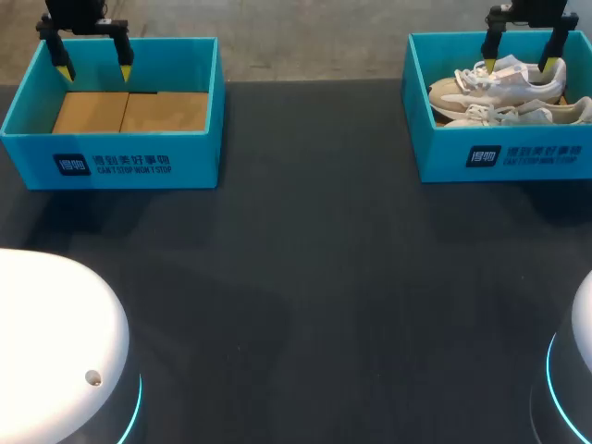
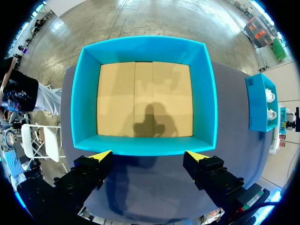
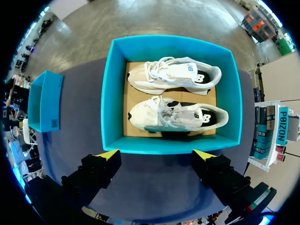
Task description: Take the shoe out of the shoebox, open the shoe tongue, remove and reinsert the insole, then place the shoe into the shoebox
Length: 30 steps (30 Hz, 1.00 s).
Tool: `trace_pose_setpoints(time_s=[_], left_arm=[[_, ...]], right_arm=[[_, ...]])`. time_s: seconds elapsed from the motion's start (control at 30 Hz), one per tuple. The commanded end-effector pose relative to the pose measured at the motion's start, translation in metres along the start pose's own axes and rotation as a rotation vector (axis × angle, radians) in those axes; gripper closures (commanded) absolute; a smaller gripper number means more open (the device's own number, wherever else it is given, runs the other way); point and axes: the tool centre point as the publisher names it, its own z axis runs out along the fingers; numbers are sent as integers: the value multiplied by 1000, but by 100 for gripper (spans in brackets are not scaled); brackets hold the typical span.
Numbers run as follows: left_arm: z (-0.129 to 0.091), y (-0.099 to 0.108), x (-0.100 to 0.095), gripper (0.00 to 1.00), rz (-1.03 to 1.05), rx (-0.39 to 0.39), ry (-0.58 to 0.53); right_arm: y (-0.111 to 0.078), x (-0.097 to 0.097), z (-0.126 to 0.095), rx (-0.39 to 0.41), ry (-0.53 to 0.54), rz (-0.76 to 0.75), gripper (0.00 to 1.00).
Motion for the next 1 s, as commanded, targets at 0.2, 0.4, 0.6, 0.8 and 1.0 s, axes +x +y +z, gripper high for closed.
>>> trace_pose_setpoints(time_s=[0.2, 0.4, 0.6, 0.8, 1.0], left_arm=[[0, 0, 0, 0, 0, -1, -1], [0, 0, 0, 0, 0, -1, -1], [0, 0, 0, 0, 0, -1, -1], [0, 0, 0, 0, 0, -1, -1], [0, 0, 0, 0, 0, -1, -1]], right_arm=[[0, 0, 0, 1, 0, 0, 0], [0, 0, 0, 1, 0, 0, 0], [0, 0, 0, 1, 0, 0, 0], [3, -4, 1, -3, 1, 10, 0], [20, -36, 6, -20, -1, 55, 0]])
